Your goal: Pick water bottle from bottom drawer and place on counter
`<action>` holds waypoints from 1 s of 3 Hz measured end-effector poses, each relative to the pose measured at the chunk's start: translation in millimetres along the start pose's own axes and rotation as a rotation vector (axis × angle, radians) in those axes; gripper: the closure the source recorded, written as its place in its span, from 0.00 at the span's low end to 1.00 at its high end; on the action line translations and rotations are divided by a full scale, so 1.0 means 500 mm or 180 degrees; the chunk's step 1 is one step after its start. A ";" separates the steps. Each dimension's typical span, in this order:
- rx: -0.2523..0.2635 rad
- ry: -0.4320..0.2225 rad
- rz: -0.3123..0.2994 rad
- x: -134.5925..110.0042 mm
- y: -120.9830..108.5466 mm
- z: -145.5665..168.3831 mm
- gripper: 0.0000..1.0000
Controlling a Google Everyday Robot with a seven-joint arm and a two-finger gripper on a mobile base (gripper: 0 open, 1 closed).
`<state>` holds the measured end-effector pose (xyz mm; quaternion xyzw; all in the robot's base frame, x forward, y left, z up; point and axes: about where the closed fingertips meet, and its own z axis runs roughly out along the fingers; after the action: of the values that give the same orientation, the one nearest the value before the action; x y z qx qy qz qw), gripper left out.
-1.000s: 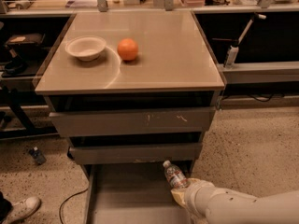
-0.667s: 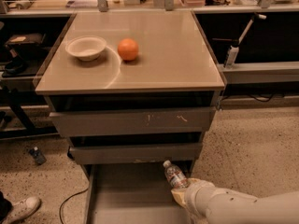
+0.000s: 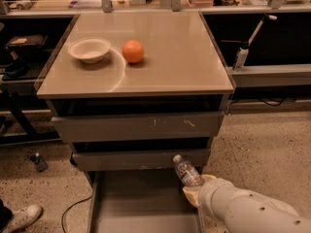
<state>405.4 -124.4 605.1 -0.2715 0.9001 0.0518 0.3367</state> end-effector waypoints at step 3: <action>0.0223 -0.0300 -0.0320 -0.092 -0.057 -0.092 1.00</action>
Offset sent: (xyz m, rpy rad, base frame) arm 0.0062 -0.0096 0.0289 -0.0189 -0.0480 0.0096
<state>422.4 -140.3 672.4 -0.3016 0.8698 0.0161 0.3902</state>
